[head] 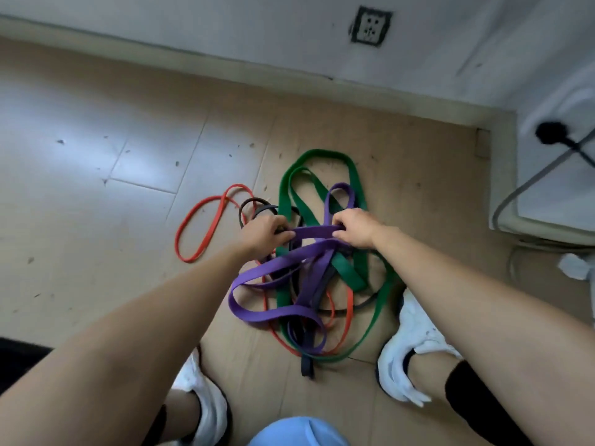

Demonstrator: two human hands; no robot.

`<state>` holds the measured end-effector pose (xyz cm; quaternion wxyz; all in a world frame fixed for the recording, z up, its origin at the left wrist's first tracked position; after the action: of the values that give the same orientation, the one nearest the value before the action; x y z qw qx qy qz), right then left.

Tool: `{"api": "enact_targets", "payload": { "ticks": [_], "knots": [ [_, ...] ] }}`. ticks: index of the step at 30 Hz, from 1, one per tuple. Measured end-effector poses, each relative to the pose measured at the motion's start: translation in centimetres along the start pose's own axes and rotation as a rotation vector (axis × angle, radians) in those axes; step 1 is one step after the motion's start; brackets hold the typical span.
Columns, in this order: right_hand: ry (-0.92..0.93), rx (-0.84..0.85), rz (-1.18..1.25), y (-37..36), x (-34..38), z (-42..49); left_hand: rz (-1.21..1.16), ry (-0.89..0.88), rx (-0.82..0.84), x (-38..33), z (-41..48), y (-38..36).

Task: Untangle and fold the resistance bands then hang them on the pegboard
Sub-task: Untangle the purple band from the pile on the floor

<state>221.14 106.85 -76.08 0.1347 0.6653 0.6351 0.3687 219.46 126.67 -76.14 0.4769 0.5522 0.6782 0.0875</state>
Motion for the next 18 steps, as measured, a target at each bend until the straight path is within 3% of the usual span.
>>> {"api": "enact_targets", "payload": {
  "ticks": [9,13,18],
  "knots": [
    [0.165,-0.087,0.131,10.8,5.9,-11.0,-0.095,-0.110,-0.060,-8.0,-8.9,11.7],
    [0.262,-0.203,0.293,16.3,8.7,-16.0,-0.035,-0.201,-0.270,-11.9,-14.1,18.7],
    [0.460,-0.415,0.415,24.1,12.7,-24.6,-0.201,-0.384,-0.458,-19.1,-21.8,27.1]
  ]
}}
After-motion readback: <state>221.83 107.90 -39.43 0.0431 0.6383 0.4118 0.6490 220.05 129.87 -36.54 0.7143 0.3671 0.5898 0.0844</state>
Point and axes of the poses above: each hand's wrist, its own z-axis towards the middle knuckle, its own y-axis out of the back of the hand, x = y × z, the point moved 8 cm from there along z, towards the middle knuckle, and after that the axes turned 8 degrees about x, right-handed, at the moved point
